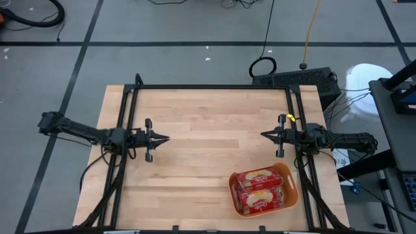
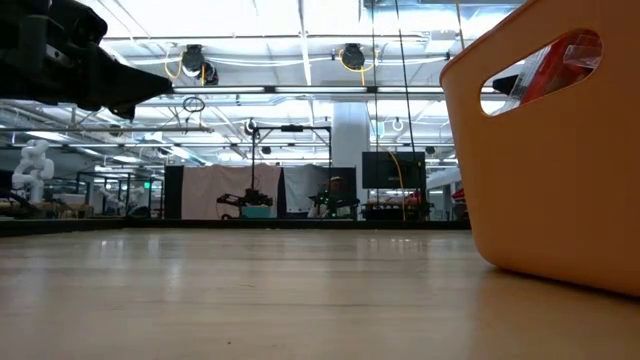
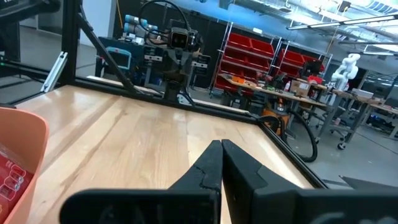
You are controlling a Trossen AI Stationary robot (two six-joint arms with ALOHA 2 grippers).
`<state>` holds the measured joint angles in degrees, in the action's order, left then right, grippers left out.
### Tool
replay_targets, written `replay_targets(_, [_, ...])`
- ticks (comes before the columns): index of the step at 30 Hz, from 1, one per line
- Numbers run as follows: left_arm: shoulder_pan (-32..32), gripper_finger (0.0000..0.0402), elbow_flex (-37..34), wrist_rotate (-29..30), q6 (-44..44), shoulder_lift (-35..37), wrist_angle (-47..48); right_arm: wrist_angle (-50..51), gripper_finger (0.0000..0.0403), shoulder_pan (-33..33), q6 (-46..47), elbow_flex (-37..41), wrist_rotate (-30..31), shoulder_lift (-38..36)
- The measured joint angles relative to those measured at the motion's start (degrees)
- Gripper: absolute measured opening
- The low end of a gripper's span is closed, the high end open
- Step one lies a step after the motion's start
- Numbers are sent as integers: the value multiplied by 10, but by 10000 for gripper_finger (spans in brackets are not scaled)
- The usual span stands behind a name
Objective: Sort popcorn bags into baskets
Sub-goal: Return to Home Position
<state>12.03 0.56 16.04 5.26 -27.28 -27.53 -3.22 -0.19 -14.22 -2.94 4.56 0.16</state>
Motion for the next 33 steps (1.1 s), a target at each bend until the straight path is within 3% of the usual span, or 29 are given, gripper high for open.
replay_targets(22, [-76,40,1,-87,2,272,255,-2,0,0,0,0,-1,0])
replay_targets(33, [-156,40,1,-161,-8,266,270,0,0,0,0,0,-1,3])
